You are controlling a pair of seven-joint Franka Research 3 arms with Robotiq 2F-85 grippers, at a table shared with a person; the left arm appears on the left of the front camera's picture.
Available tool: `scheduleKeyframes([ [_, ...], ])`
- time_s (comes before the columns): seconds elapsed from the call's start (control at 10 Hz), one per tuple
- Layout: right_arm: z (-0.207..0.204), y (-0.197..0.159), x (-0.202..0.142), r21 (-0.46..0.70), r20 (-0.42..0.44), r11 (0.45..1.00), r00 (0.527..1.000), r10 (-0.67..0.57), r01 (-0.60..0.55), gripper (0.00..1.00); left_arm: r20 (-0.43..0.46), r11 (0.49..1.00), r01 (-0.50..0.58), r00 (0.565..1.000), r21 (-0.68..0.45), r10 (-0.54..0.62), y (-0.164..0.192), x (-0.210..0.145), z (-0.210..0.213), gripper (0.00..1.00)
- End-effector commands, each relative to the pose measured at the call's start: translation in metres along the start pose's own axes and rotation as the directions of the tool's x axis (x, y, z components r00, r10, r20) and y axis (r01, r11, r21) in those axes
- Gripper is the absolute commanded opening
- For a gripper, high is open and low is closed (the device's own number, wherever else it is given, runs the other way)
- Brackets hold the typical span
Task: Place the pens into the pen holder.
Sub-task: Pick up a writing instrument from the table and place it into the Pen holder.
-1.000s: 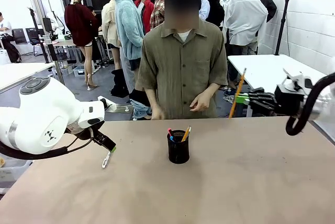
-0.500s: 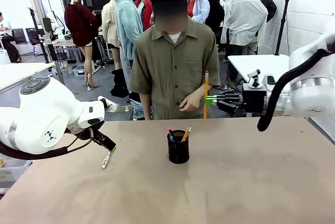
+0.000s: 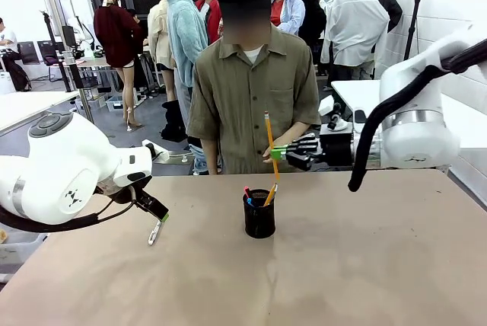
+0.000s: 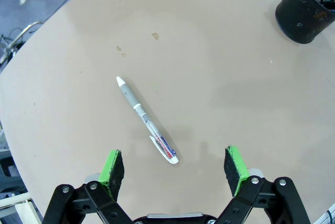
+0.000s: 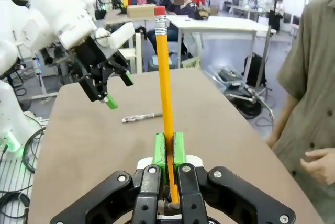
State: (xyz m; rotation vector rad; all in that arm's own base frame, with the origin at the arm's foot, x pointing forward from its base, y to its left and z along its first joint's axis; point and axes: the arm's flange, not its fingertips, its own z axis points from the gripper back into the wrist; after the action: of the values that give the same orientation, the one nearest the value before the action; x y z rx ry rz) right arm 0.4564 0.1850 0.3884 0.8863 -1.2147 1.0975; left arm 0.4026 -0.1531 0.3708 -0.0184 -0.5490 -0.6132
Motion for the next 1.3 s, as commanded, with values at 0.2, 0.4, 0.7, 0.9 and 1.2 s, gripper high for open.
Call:
scheduleKeyframes([
  [0.2, -0.048, -0.009, -0.014, -0.032, -0.086, 0.995, 0.992, -0.096, 0.094, 0.0, 0.001, 1.0, -0.005, 1.0, -0.001, 0.005, 0.002, -0.001, 0.001, 1.0],
  [0.4, -0.061, -0.007, -0.02, -0.018, -0.087, 0.995, 0.991, -0.101, 0.1, 0.0, 0.001, 1.0, -0.005, 1.0, -0.001, 0.005, 0.002, -0.001, 0.001, 1.0],
  [0.7, -0.073, -0.01, -0.025, -0.003, -0.11, 0.994, 0.988, -0.105, 0.106, 0.0, 0.001, 1.0, -0.005, 1.0, -0.001, 0.005, 0.002, -0.001, 0.001, 1.0],
  [0.9, -0.078, -0.015, -0.03, -0.003, -0.138, 0.995, 0.985, -0.103, 0.104, 0.0, 0.001, 1.0, -0.005, 1.0, -0.001, 0.005, 0.002, -0.001, 0.001, 1.0],
  [1.2, -0.082, -0.019, -0.038, 0.0, -0.163, 0.994, 0.981, -0.105, 0.106, 0.0, 0.001, 1.0, -0.005, 1.0, -0.001, 0.005, 0.002, -0.001, 0.001, 1.0],
])
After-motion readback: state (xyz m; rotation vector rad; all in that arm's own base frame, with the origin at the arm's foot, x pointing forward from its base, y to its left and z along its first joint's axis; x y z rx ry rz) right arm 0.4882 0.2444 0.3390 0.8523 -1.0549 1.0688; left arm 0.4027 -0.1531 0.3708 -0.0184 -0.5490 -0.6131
